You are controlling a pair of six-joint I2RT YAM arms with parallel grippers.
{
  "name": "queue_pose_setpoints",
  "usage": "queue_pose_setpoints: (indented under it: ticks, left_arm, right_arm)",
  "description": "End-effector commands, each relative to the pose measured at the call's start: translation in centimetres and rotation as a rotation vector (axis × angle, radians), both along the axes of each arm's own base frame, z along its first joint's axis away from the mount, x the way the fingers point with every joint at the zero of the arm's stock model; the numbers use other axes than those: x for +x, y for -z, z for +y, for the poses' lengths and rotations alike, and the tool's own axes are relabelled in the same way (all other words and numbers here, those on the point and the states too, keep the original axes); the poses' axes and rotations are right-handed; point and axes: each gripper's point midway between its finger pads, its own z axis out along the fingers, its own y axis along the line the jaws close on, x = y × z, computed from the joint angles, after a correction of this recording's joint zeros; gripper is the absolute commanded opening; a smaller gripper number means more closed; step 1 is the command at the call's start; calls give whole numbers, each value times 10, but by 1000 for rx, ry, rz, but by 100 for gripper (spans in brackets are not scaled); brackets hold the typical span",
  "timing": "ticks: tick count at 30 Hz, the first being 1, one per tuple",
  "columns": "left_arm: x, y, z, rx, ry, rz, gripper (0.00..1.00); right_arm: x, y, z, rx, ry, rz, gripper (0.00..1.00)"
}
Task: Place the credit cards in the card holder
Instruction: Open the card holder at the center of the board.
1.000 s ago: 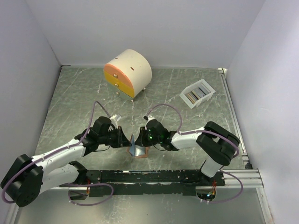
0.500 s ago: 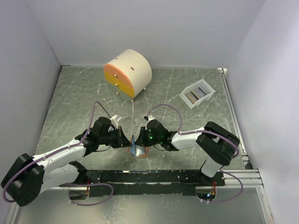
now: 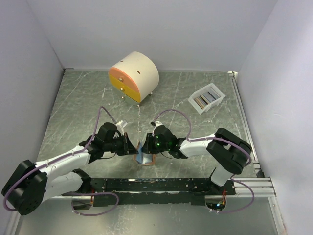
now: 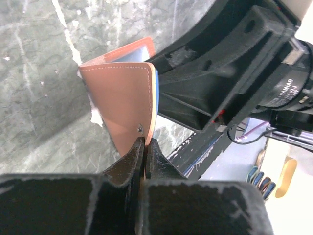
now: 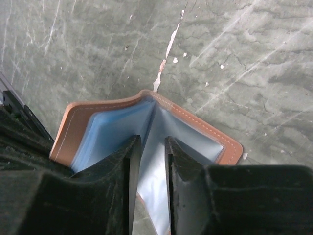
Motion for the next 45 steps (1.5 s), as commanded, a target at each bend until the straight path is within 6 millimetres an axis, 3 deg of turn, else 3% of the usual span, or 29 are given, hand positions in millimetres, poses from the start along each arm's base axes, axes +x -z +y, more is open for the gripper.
queue_pose_setpoints:
  ticks: [1,6,10,16,20,24,28,33,36,45]
  left_arm:
    - [7,8,18,131,-56,-16,7]
    - [16,0,29,187,-108,-51,7]
    - [17,0,29,191,-104,-52,7]
    - [19,13,42,286,-140,-20,8]
    - [21,12,45,304,-156,-23,17]
    - [23,16,55,339,-196,-34,8]
    - [20,23,56,349,-183,-29,7]
    - [20,23,59,380,-183,-13,28]
    - [23,13,61,385,-200,-30,33]
    - [40,-55,44,257,-204,-151,40]
  right_arm:
    - [-7,-3,-13,-44,-1,1,31]
    - [-4,-31,-8,14,1,-35,41]
    - [-7,-42,0,65,-14,-28,46]
    - [-2,-30,-6,0,-5,-42,45]
    - [0,-12,-13,-70,-1,-38,39]
    - [-1,6,-26,-134,28,-28,31]
    - [-3,15,-33,-163,29,-24,25]
    - [1,8,-29,-156,27,-38,24]
    - [2,0,-23,-133,17,-42,24]
    - [0,-18,-11,-64,1,-34,24]
